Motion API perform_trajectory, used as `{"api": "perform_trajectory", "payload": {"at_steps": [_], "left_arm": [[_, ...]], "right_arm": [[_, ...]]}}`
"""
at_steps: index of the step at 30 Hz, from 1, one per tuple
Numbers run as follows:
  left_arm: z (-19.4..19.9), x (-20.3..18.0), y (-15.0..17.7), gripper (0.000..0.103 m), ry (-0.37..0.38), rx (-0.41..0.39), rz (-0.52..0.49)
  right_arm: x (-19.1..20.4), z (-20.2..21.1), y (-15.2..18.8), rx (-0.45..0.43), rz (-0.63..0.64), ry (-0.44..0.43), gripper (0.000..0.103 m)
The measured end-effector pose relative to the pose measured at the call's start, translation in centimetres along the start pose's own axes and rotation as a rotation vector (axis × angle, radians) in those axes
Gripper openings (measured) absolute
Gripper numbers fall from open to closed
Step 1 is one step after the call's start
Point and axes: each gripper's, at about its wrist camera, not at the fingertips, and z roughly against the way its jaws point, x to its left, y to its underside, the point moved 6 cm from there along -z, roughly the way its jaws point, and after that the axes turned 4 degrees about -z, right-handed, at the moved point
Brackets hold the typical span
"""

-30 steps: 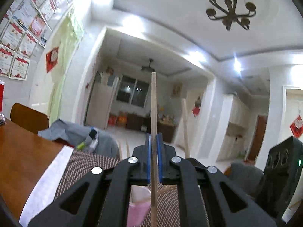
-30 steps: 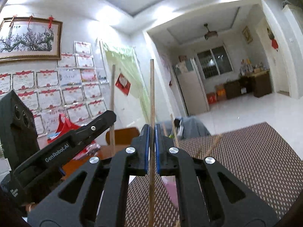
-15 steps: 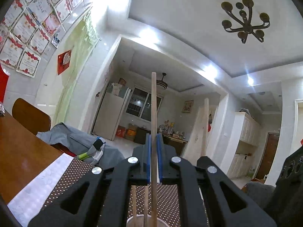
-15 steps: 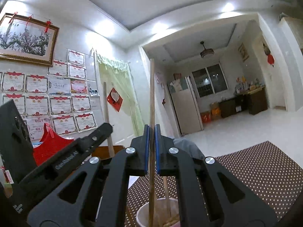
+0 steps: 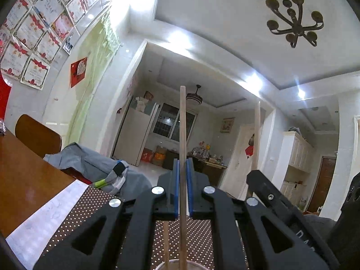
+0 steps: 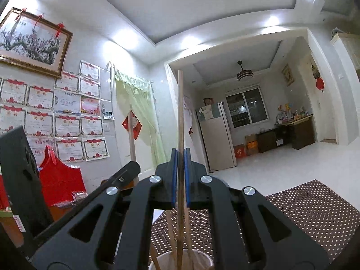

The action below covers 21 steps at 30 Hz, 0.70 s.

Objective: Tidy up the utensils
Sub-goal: 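Lift both held sticks upright and carry them above the pink cup, then open the left tool then the right tool to drop sticks into the cup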

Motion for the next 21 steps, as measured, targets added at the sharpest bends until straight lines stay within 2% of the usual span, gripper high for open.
{"api": "perform_trajectory", "payload": {"at_steps": [4,10,12,16,21], "left_arm": [[0.2,0.1,0.1,0.006,-0.005,-0.009,-0.001],[-0.2,0.1,0.7,0.008,0.017,0.050,-0.007],[-0.2,0.1,0.8,0.021,0.015,0.065,-0.012],[0.0,0.2,0.9,0.022,0.004,0.092,-0.025],[0.9,-0.1,0.4,0.034,-0.009,0.104,-0.058]], "right_arm": [[0.3,0.1,0.2,-0.002,0.009,0.002,0.006],[0.3,0.1,1.0,0.012,0.026,0.013,0.006],[0.3,0.2,1.0,0.016,0.024,0.014,0.006],[0.2,0.6,1.1,0.028,0.027,0.017,0.006],[0.4,1.1,1.1,0.042,0.031,0.026,0.006]]}}
